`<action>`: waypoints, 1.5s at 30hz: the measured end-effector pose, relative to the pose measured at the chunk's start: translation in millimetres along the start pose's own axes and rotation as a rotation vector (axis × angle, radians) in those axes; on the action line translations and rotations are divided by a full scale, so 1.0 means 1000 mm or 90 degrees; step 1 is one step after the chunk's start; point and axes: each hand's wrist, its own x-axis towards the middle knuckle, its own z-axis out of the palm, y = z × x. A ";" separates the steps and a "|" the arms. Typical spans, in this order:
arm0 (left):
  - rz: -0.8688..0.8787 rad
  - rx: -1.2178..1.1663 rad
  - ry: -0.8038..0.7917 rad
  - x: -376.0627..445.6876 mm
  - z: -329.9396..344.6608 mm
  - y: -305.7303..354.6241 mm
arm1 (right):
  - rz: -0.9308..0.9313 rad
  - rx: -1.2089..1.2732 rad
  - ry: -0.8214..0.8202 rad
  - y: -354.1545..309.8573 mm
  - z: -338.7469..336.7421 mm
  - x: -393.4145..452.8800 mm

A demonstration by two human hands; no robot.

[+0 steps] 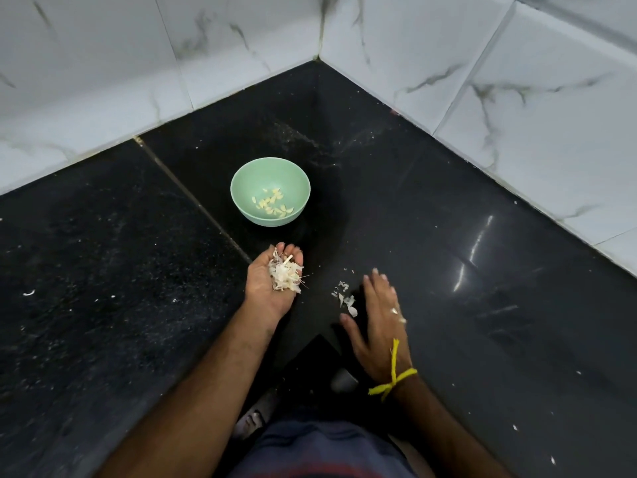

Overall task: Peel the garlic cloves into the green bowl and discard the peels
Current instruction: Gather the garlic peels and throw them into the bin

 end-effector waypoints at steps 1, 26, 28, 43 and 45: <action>0.000 -0.001 0.002 -0.001 0.000 0.001 | 0.022 -0.058 -0.007 0.001 0.001 -0.007; -0.020 -0.013 -0.006 -0.006 -0.005 0.002 | -0.194 -0.022 -0.197 -0.029 0.030 0.111; -0.016 -0.016 -0.006 -0.006 -0.007 0.005 | -0.262 -0.052 -0.220 -0.023 0.025 0.103; -0.047 -0.009 -0.012 -0.011 -0.002 -0.019 | -0.417 -0.289 -0.008 0.018 -0.009 0.019; -0.053 -0.008 -0.018 -0.011 -0.002 -0.022 | -0.383 -0.295 -0.011 0.012 -0.012 0.021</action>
